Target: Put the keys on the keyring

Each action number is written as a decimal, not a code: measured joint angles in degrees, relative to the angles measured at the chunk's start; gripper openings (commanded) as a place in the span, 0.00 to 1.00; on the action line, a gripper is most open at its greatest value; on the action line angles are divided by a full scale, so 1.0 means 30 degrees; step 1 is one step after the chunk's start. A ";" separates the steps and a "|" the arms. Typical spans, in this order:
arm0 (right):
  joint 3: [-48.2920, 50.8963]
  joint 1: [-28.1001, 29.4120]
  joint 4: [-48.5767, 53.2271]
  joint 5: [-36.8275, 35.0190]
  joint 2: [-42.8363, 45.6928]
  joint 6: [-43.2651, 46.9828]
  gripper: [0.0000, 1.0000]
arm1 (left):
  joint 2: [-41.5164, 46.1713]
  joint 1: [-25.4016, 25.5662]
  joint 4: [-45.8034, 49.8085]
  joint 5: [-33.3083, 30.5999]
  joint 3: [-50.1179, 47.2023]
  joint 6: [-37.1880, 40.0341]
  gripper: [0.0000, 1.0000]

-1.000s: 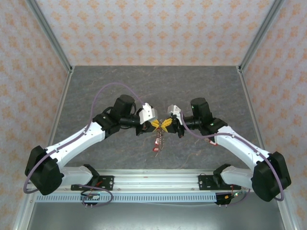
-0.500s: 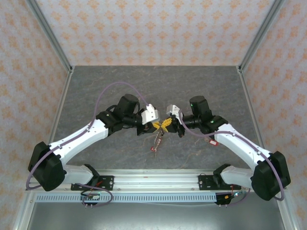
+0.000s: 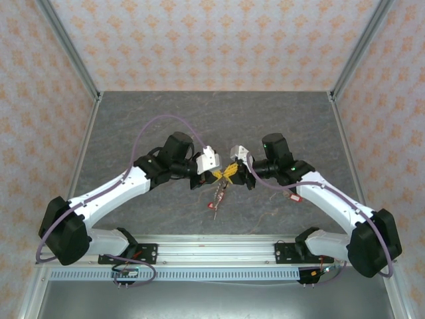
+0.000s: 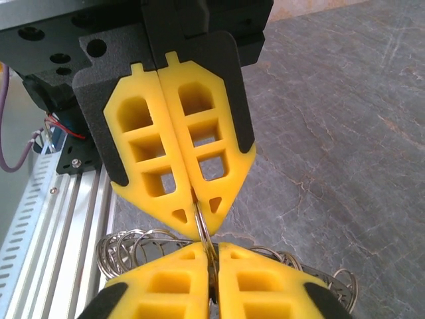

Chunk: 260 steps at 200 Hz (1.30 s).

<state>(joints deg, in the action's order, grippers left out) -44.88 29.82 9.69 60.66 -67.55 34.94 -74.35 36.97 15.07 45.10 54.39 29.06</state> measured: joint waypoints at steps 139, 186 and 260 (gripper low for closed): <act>0.2732 -0.0750 -0.6288 0.1625 0.0073 -0.3796 0.00 | 0.0408 -0.0758 -0.5180 0.1741 -0.2506 -0.3570 0.10; 0.2127 -0.0743 -0.4306 0.1268 0.0080 -0.2914 0.00 | 0.0408 -0.0670 -0.2412 0.0867 -0.0860 -0.1690 0.17; 0.0226 0.0131 -0.0379 0.0051 0.0080 -0.0415 0.00 | -0.0080 0.0058 0.0882 -0.0342 0.0605 0.0430 0.20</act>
<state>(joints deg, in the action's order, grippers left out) -44.21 30.22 8.56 60.82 -67.31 33.69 -74.59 37.15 17.72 44.07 56.21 30.35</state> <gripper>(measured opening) 0.040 0.198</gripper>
